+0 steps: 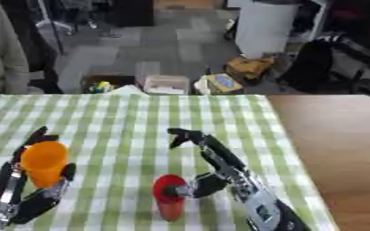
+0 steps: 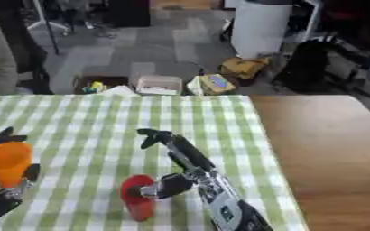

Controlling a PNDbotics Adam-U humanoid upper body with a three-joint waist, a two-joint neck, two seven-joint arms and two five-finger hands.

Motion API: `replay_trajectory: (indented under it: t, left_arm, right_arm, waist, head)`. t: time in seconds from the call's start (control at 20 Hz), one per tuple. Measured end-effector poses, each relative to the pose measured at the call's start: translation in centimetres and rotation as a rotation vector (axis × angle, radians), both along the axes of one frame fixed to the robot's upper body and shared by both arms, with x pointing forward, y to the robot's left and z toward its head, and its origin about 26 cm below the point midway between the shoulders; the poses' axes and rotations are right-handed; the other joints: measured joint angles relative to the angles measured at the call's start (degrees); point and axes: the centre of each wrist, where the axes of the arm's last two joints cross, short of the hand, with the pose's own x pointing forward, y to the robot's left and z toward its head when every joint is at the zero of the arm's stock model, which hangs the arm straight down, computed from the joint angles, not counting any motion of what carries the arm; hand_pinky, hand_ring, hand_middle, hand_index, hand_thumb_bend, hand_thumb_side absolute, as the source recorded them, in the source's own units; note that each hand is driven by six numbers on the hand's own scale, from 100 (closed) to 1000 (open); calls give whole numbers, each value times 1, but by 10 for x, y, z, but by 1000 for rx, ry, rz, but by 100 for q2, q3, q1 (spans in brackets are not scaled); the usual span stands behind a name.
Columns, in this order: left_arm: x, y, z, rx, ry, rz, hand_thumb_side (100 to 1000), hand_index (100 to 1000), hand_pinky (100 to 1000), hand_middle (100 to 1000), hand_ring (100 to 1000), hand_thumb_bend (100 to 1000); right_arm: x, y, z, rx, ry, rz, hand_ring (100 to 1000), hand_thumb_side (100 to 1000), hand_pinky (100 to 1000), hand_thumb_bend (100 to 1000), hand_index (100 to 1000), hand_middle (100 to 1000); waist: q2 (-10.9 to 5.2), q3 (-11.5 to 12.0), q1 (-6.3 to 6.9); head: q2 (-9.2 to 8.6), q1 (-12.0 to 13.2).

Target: Pour the contents of one cup into another cup.

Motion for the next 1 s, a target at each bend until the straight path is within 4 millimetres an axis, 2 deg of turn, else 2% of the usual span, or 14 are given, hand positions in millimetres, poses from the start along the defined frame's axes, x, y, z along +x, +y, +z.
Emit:
replay_trajectory:
  t: [0.1, 0.15, 0.2, 0.25, 0.3, 0.45, 0.5, 0.6, 0.65, 0.7, 0.8, 0.85, 1.0]
  left_arm:
    - [0, 4, 2, -2, -17, -5, 558, 1000, 574, 898, 744, 1000]
    - [0, 5, 3, 0, -24, -10, 597, 1000, 590, 908, 753, 1000]
    - [-1, 7, 5, 1, -34, -17, 729, 1000, 596, 911, 755, 1000]
    - [-2, 7, 6, -4, -43, -23, 658, 1000, 602, 912, 753, 1000]
    - [-4, 7, 8, -11, -51, -31, 685, 1000, 604, 913, 753, 1000]
    - [-10, 5, 18, -59, -95, -58, 842, 1000, 599, 905, 747, 1000]
    - [-13, 4, 23, -76, -110, -71, 870, 1000, 591, 899, 738, 1000]
    - [-19, 1, 29, -105, -127, -101, 919, 984, 580, 885, 721, 932]
    - [-23, -2, 31, -118, -128, -117, 948, 969, 566, 883, 711, 854]
    - [-27, -4, 32, -129, -123, -133, 950, 965, 565, 883, 710, 847]
    - [-36, -11, 33, -156, -104, -166, 992, 936, 550, 871, 689, 742]
    - [-42, -15, 32, -171, -87, -183, 1000, 900, 546, 850, 666, 683]
    - [-59, -27, 25, -214, -19, -236, 1000, 851, 540, 814, 616, 586]
  right_arm:
    - [-2, -5, 4, 41, 2, -17, 702, 575, 916, 748, 928, 603]
    - [-3, -7, 6, 57, 5, -23, 695, 576, 913, 745, 927, 597]
    - [-3, -9, 7, 71, 9, -28, 692, 576, 910, 744, 926, 595]
    - [-4, -11, 9, 82, 12, -30, 688, 577, 906, 742, 924, 591]
    - [-5, -11, 9, 94, 17, -31, 686, 577, 904, 740, 923, 590]
    - [-7, -13, 13, 118, 24, -31, 671, 581, 894, 722, 915, 579]
    - [-8, -14, 13, 125, 28, -34, 669, 572, 891, 728, 914, 578]
    - [-8, -16, 14, 138, 30, -41, 661, 568, 881, 720, 907, 571]
    - [-9, -18, 15, 144, 31, -46, 650, 565, 871, 715, 900, 562]
    - [-9, -19, 16, 155, 34, -52, 648, 564, 868, 713, 899, 560]
    - [-10, -21, 17, 180, 40, -64, 632, 555, 841, 699, 891, 549]
    - [-11, -22, 17, 196, 44, -69, 626, 555, 827, 678, 887, 545]
    - [-13, -24, 20, 248, 53, -83, 618, 560, 806, 641, 880, 537]
  waist:
    - [1, 1, -1]
    - [1, 1, 0]
    - [1, 2, 0]
    - [1, 4, 0]
    - [1, 4, 2]
    - [1, 7, 3]
    - [1, 12, 5]
    - [1, 27, 19]
    - [1, 35, 28]
    - [1, 36, 34]
    - [1, 42, 36]
    - [0, 45, 35]
    - [-7, 45, 36]
  head:
    - [-1, 17]
    - [-1, 19]
    - [-1, 20]
    - [-1, 21]
    - [-1, 21]
    - [0, 21]
    - [2, 22]
    - [5, 37]
    - [6, 45]
    - [7, 51]
    - [9, 65]
    - [14, 68]
    - [49, 93]
